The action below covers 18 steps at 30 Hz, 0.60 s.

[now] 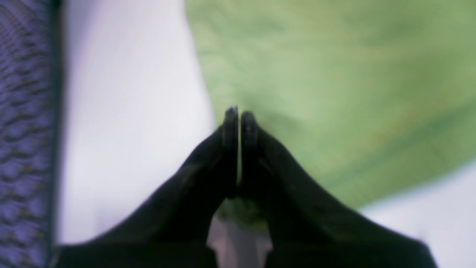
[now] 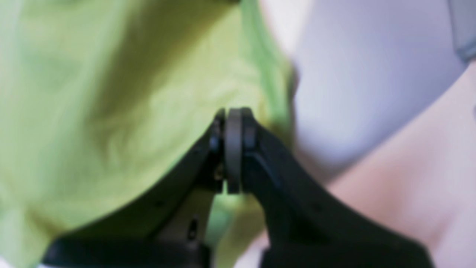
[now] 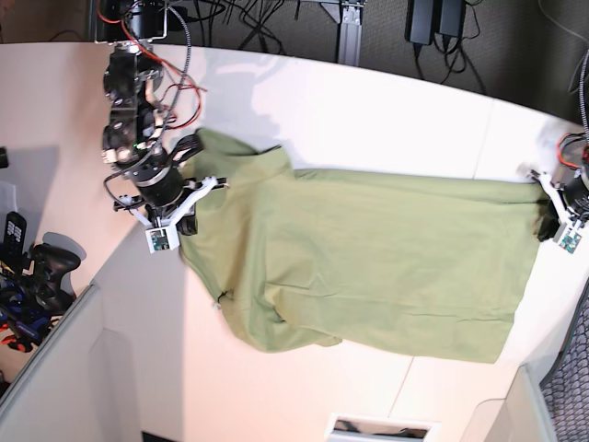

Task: Layout the t-shirt on the table in an organized manner, then fold the t-shirt properly
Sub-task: 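Lower the shirt flat onto the table with both grippers holding, then release the shirt with the right gripper and grasp the hem corner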

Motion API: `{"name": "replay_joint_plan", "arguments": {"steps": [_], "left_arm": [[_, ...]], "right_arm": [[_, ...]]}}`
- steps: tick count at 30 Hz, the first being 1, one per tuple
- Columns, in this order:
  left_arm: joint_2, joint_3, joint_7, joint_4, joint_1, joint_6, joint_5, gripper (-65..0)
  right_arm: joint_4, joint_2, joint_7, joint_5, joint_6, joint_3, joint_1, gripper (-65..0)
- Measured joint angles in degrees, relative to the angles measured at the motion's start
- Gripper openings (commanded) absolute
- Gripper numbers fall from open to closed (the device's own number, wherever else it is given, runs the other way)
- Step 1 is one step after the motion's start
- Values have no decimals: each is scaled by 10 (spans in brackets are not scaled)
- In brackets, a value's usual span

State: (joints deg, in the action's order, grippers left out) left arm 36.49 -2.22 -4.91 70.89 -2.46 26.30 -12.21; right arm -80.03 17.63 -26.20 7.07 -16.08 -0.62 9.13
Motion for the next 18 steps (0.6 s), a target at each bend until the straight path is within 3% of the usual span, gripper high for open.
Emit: {"name": "replay_joint_plan", "arguments": {"steps": [1, 3, 11, 14, 18], "left_arm": [[-1, 0, 2, 0, -11, 22, 1, -637], [-3, 0, 14, 2, -26, 31, -6, -642], [7, 3, 19, 62, -103, 32, 7, -641], [7, 3, 19, 99, -137, 31, 26, -641], [7, 14, 21, 144, -186, 11, 36, -641]], "right_arm": [[0, 4, -2, 7, 0, 0, -12, -650], [1, 13, -5, 11, 0, 0, -35, -650], [-65, 36, 13, 25, 1, 1, -132, -650], [-104, 45, -4, 21, 0, 1, -165, -650], [-156, 57, -4, 23, -4, 1, -221, -650]]}}
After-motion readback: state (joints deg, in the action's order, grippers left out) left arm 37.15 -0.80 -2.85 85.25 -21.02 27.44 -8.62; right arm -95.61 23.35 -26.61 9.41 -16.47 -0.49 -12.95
